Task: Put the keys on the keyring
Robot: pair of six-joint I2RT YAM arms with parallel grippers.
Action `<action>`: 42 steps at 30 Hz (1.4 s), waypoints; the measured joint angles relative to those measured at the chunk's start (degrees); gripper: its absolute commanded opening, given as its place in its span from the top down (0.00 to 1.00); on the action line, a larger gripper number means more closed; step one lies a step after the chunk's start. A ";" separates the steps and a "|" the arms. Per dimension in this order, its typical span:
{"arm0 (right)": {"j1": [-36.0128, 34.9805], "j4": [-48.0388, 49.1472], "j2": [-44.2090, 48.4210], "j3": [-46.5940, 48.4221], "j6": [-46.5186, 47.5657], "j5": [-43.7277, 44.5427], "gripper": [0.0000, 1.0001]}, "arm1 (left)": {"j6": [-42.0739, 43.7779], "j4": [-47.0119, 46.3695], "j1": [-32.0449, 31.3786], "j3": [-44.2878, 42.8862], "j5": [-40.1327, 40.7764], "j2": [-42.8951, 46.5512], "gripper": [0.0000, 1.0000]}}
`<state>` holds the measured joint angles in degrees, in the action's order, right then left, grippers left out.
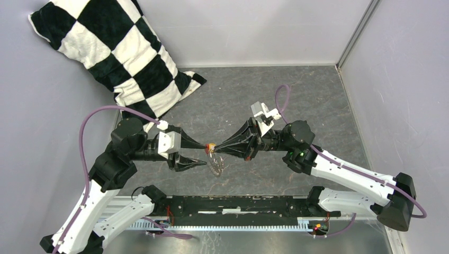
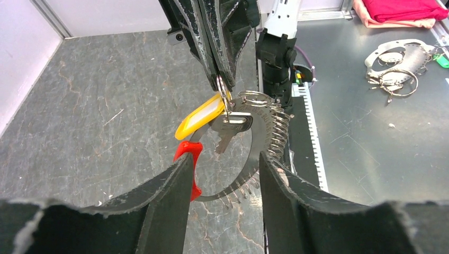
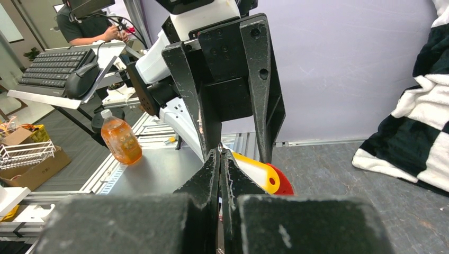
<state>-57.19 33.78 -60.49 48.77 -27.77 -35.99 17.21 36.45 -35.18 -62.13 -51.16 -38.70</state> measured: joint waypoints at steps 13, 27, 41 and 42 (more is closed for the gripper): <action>0.22 3.04 -0.39 -0.85 -2.21 -0.07 0.99 | -1.18 -1.62 0.00 0.00 -0.42 0.04 0.43; 0.22 2.99 -1.38 -0.85 -2.49 -0.48 0.99 | -2.27 -4.04 0.00 -0.17 -1.70 -0.07 0.69; 0.24 2.95 -2.40 -0.85 -3.45 -1.75 0.99 | -2.32 -4.04 0.00 -0.35 -2.10 -0.63 0.82; 0.24 2.95 -2.40 -0.85 -3.52 -1.77 0.99 | -2.32 -4.02 0.00 -0.37 -2.14 -0.63 0.83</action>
<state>-56.95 36.73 -62.89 47.92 -31.29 -37.76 14.90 32.42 -35.18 -62.50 -53.30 -39.33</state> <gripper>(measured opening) 0.014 0.196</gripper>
